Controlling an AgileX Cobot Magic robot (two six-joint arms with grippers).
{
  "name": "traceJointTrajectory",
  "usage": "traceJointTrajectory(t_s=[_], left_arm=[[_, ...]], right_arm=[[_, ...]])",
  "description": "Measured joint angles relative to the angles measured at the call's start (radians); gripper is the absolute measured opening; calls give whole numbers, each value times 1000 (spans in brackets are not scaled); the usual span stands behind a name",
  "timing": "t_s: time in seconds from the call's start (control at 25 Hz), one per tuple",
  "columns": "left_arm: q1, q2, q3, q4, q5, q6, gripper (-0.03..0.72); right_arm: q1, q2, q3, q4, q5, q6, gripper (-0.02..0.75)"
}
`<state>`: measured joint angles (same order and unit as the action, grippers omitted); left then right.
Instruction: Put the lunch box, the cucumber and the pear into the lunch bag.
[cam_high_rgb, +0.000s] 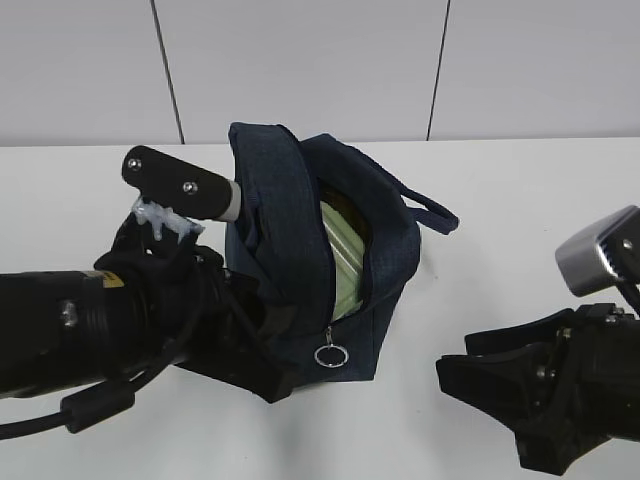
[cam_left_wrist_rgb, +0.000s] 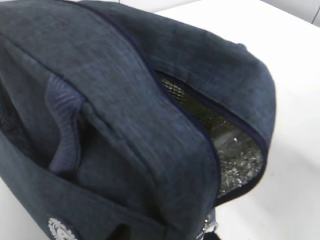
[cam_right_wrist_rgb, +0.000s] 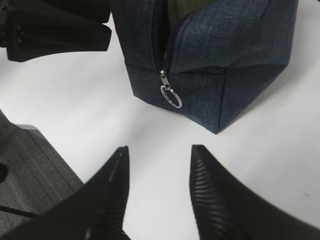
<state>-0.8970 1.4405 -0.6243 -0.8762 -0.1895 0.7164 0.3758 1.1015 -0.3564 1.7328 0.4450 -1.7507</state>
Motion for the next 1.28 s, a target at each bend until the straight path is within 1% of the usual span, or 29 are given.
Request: traceJointTrajectory(t_s=[0.16, 0.36, 0.6, 0.68, 0.8, 0.92, 1.04, 1.2, 1.28], left_arm=[[0, -60, 0, -12, 6, 0, 269], [0, -42, -2, -16, 6, 0, 269], [0, 35, -86, -22, 9, 0, 269], [0, 70, -104, -38, 8, 0, 269], [0, 101, -108, -95, 6, 0, 269], [0, 102, -108, -106, -11, -1, 259], [0, 102, -108, -110, -31, -1, 199], [0, 102, -108, -116, -35, 0, 60], [1, 103, -108, -118, -35, 0, 22]], right_arm=[[0, 2, 0, 13, 0, -4, 317], [0, 2, 0, 39, 12, -19, 317], [0, 2, 0, 46, 16, -25, 317], [0, 2, 0, 46, 16, -25, 317], [0, 2, 0, 49, 22, -27, 317], [0, 2, 0, 49, 48, -26, 317], [0, 2, 0, 49, 62, -29, 317], [0, 2, 0, 49, 64, -29, 317], [0, 2, 0, 49, 66, -29, 317]])
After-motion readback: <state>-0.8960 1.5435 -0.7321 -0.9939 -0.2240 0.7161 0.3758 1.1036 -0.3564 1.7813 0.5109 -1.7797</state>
